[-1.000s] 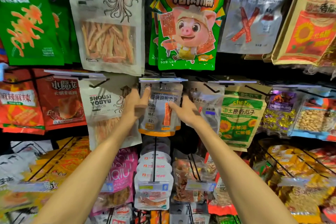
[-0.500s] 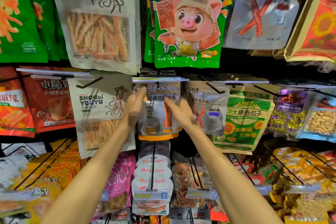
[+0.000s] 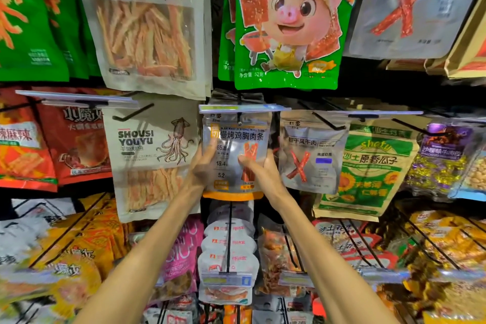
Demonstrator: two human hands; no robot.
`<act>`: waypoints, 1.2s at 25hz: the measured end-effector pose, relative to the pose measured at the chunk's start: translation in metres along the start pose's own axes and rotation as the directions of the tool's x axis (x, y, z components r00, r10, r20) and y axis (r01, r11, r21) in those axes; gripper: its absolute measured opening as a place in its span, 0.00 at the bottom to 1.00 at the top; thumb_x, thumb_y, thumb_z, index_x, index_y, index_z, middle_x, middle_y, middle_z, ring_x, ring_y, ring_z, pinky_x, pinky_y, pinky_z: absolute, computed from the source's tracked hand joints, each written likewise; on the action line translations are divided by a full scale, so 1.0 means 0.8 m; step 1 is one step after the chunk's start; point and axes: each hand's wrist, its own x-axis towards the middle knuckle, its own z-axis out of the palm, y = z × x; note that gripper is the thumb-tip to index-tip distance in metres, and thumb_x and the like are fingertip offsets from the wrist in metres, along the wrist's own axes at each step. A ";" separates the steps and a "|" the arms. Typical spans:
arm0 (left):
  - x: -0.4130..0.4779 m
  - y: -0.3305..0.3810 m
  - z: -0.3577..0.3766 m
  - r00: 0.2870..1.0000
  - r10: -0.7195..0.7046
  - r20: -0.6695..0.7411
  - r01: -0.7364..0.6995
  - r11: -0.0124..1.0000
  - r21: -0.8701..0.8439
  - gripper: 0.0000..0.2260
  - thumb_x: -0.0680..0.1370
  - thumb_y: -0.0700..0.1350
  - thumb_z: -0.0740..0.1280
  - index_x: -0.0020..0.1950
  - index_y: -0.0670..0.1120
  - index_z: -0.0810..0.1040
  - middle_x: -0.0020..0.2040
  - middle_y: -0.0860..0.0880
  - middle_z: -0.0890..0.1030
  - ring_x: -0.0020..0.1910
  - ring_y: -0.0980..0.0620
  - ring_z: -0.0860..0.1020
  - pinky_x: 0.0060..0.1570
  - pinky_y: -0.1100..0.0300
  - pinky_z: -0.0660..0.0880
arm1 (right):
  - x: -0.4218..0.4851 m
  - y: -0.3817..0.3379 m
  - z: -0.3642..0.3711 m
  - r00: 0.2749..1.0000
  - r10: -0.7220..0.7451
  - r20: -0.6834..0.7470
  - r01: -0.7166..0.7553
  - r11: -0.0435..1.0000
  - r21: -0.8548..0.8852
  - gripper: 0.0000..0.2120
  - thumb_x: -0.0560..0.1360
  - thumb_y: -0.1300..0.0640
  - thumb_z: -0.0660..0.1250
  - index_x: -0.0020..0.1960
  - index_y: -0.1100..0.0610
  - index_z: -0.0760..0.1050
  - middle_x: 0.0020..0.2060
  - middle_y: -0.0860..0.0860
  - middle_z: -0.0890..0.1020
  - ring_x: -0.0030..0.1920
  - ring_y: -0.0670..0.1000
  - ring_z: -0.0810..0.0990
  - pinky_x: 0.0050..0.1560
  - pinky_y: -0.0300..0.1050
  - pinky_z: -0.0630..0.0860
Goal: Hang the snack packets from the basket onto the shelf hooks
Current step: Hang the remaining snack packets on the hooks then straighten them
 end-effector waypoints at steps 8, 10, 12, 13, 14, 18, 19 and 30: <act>0.008 0.013 -0.001 0.996 -0.087 0.021 0.084 0.991 0.107 0.32 0.78 0.66 0.54 0.77 0.50 0.61 0.76 0.53 0.64 0.75 0.53 0.62 0.66 0.60 0.59 | 0.003 -0.017 -0.005 0.992 -0.061 0.113 0.076 0.988 -0.134 0.26 0.76 0.43 0.68 0.30 0.53 0.58 0.23 0.46 0.64 0.24 0.46 0.63 0.32 0.39 0.64; 0.006 0.012 -0.001 0.998 -0.061 -0.010 0.062 0.987 0.147 0.32 0.79 0.66 0.54 0.78 0.49 0.62 0.76 0.52 0.65 0.75 0.52 0.62 0.67 0.61 0.58 | -0.003 -0.022 -0.007 0.996 -0.026 0.082 0.040 0.985 -0.170 0.28 0.72 0.33 0.68 0.37 0.58 0.68 0.30 0.51 0.74 0.31 0.48 0.73 0.40 0.45 0.73; -0.007 0.014 0.000 0.999 -0.041 -0.005 0.041 0.990 0.132 0.35 0.77 0.68 0.55 0.78 0.49 0.61 0.76 0.54 0.63 0.74 0.53 0.62 0.70 0.59 0.56 | -0.011 -0.025 -0.011 0.997 0.053 0.060 -0.040 0.978 -0.206 0.42 0.66 0.26 0.67 0.63 0.60 0.71 0.54 0.50 0.80 0.54 0.49 0.80 0.60 0.52 0.76; -0.015 0.011 -0.001 0.999 -0.036 -0.007 0.037 0.991 0.128 0.33 0.78 0.68 0.56 0.77 0.50 0.61 0.74 0.58 0.62 0.73 0.57 0.62 0.71 0.59 0.56 | -0.019 -0.027 -0.015 0.993 0.099 0.062 -0.083 0.971 -0.224 0.47 0.67 0.27 0.68 0.73 0.57 0.63 0.63 0.50 0.76 0.63 0.51 0.76 0.65 0.53 0.72; -0.024 0.007 -0.002 1.000 -0.031 -0.003 0.031 0.992 0.125 0.28 0.80 0.64 0.56 0.76 0.52 0.61 0.72 0.61 0.62 0.70 0.59 0.63 0.70 0.61 0.58 | -0.024 -0.024 -0.019 0.990 0.126 0.070 -0.106 0.966 -0.236 0.49 0.69 0.30 0.69 0.78 0.54 0.53 0.68 0.55 0.73 0.68 0.54 0.72 0.68 0.53 0.70; -0.045 -0.028 -0.029 0.995 -0.039 0.090 0.031 0.996 0.086 0.27 0.79 0.52 0.66 0.76 0.52 0.62 0.72 0.51 0.71 0.70 0.53 0.71 0.59 0.68 0.73 | -0.043 -0.006 -0.032 0.983 0.084 0.163 -0.044 0.971 -0.235 0.50 0.70 0.38 0.73 0.79 0.46 0.44 0.66 0.56 0.74 0.62 0.53 0.77 0.60 0.47 0.74; -0.046 -0.037 -0.038 0.993 -0.031 0.111 0.021 0.996 0.092 0.31 0.77 0.54 0.69 0.77 0.53 0.62 0.73 0.53 0.71 0.71 0.53 0.70 0.65 0.62 0.71 | -0.042 0.000 -0.034 0.982 0.066 0.175 -0.022 0.970 -0.240 0.49 0.69 0.38 0.74 0.79 0.44 0.46 0.63 0.54 0.76 0.57 0.48 0.79 0.58 0.45 0.75; -0.063 -0.016 -0.022 0.992 -0.099 0.084 0.081 0.978 0.190 0.18 0.80 0.55 0.63 0.69 0.54 0.71 0.61 0.55 0.81 0.58 0.59 0.80 0.58 0.62 0.76 | -0.037 -0.008 -0.031 0.989 0.074 0.128 -0.020 0.924 -0.381 0.41 0.73 0.36 0.68 0.75 0.55 0.54 0.48 0.53 0.79 0.47 0.49 0.79 0.45 0.44 0.76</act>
